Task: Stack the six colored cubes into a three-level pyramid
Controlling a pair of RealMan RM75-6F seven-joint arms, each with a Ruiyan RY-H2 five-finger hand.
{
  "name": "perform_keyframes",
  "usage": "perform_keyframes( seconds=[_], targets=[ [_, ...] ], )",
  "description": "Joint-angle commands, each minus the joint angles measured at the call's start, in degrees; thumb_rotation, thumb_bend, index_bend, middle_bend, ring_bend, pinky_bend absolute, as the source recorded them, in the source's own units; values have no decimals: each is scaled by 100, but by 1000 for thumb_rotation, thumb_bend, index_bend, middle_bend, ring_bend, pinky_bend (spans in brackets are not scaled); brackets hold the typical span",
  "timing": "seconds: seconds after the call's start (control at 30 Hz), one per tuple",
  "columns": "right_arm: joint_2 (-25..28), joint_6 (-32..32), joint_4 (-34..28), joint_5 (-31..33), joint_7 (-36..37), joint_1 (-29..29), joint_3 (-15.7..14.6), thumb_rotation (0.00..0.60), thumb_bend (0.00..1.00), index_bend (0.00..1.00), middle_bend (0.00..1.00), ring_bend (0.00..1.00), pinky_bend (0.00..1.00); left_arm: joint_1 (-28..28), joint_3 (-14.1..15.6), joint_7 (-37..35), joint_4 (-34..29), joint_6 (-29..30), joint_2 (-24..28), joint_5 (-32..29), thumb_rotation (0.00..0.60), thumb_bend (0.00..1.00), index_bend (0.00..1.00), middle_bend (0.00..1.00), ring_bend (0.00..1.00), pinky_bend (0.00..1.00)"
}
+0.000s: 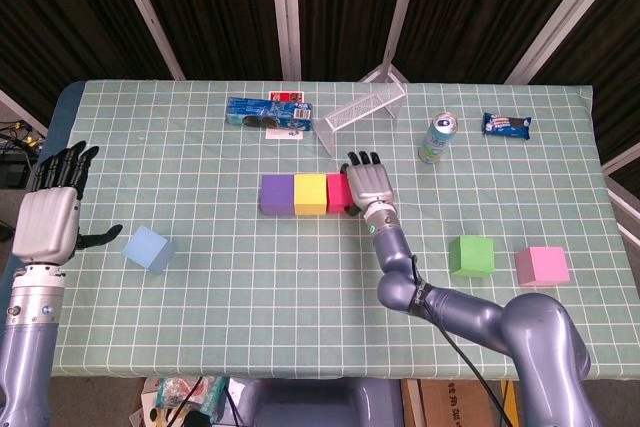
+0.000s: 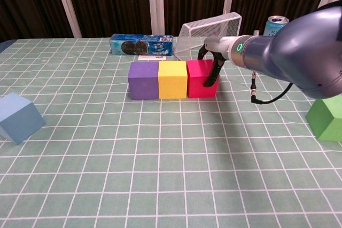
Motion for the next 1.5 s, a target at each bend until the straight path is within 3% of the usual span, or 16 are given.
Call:
perform_keyframes(
  seconds=[0.03, 0.33, 0.5, 0.57, 0.77, 0.83, 1.2, 1.5],
  targets=[
    [-16, -12, 31, -15, 16, 6, 15, 600, 319, 514, 114, 0, 0, -3, -1, 3, 3, -1, 0, -4, 600, 46, 0, 0, 0, 40],
    [-58, -48, 94, -31, 42, -18, 14, 600, 318, 510, 114, 0, 0, -4, -8, -6, 31, 0, 3, -50, 600, 46, 0, 0, 0, 40],
    [-75, -45, 89, -70, 75, -17, 39, 600, 319, 461, 114, 0, 0, -10, -3, 2, 33, -12, 4, -67, 600, 46, 0, 0, 0, 40],
    [-85, -42, 80, -93, 85, -14, 46, 600, 319, 404, 114, 0, 0, -13, 0, 10, 38, -13, 3, -75, 600, 46, 0, 0, 0, 40],
    [-69, -63, 40, -69, 80, -30, 45, 600, 319, 60, 57, 0, 0, -11, -4, 8, 35, -9, 19, -97, 600, 46, 0, 0, 0, 40],
    [-51, -56, 8, -56, 67, -27, 50, 600, 319, 4, 36, 0, 0, -13, -6, 6, 33, -8, 21, -94, 600, 46, 0, 0, 0, 40],
    [34, 100, -235, 5, 3, -62, 40, 600, 318, 0, 0, 0, 0, -3, 7, -18, 1, -16, 60, -83, 600, 46, 0, 0, 0, 40],
    [373, 546, -980, 103, -95, -252, -7, 600, 318, 0, 0, 0, 0, 17, 43, -71, -62, -35, 90, -13, 600, 46, 0, 0, 0, 39]
  ],
)
